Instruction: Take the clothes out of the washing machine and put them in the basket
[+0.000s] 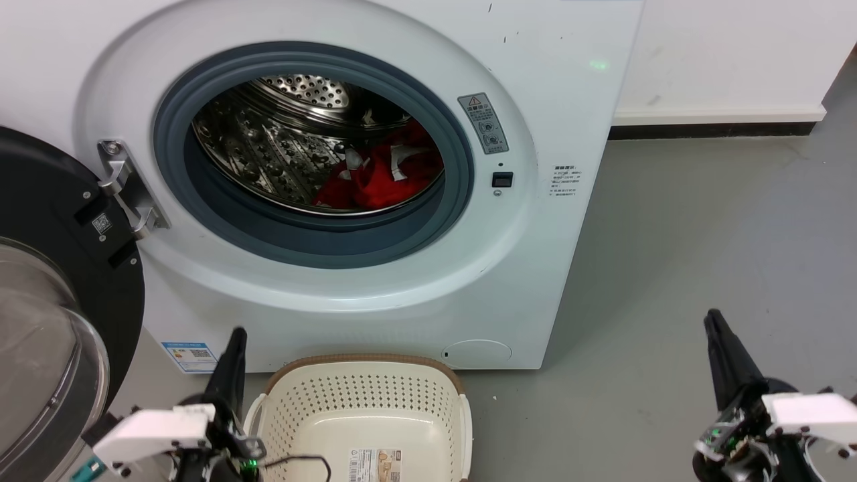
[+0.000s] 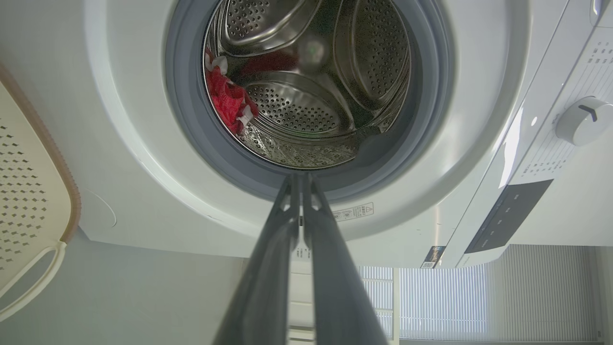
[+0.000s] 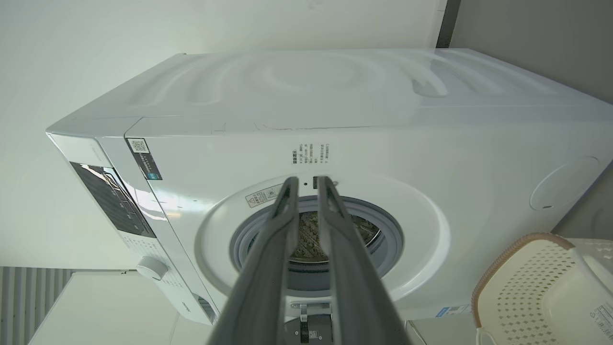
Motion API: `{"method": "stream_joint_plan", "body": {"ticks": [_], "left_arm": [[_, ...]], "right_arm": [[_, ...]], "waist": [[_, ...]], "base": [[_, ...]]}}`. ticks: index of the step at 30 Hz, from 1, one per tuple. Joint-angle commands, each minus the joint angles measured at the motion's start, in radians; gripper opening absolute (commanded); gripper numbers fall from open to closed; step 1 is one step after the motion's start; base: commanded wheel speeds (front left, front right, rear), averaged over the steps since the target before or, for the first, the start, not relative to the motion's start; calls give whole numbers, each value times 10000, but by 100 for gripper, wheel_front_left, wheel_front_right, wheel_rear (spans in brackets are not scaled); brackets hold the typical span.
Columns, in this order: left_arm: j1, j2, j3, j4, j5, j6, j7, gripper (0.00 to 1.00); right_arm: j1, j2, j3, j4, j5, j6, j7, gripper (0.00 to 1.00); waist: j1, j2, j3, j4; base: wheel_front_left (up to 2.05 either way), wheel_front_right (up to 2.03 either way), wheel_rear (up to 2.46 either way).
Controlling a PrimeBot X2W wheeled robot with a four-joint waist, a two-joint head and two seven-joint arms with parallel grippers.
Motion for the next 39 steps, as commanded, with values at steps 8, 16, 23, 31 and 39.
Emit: {"method": "stream_joint_plan", "body": {"ticks": [8, 16, 23, 31, 39], "left_arm": [[-37, -1, -415, -168, 232, 0, -379, 100], [-50, 1, -616, -502, 1123, -1, -764, 100], [-11, 1, -689, -727, 2524, -1, -1067, 100], [-1, 1, -765, -861, 4039, 60, -1350, 100], [30, 2, -952, -934, 5817, 142, -1643, 100]], "right_arm": [[115, 2, 330, -235, -272, 0, -386, 100], [227, 3, 622, -503, -1078, 0, -768, 100], [339, 4, 777, -717, -2389, 0, -1072, 100], [425, 5, 863, -871, -4262, 0, -1355, 100], [536, 6, 1062, -994, -6373, 0, -1653, 100]], "waist": [[0, 0, 1, -10], [0, 0, -14, -9], [0, 0, -39, 7], [0, 0, -58, 30], [0, 0, -84, 25]], "base": [[0, 0, 0], [0, 0, 0], [0, 0, 0], [0, 0, 0], [0, 0, 0]]}}
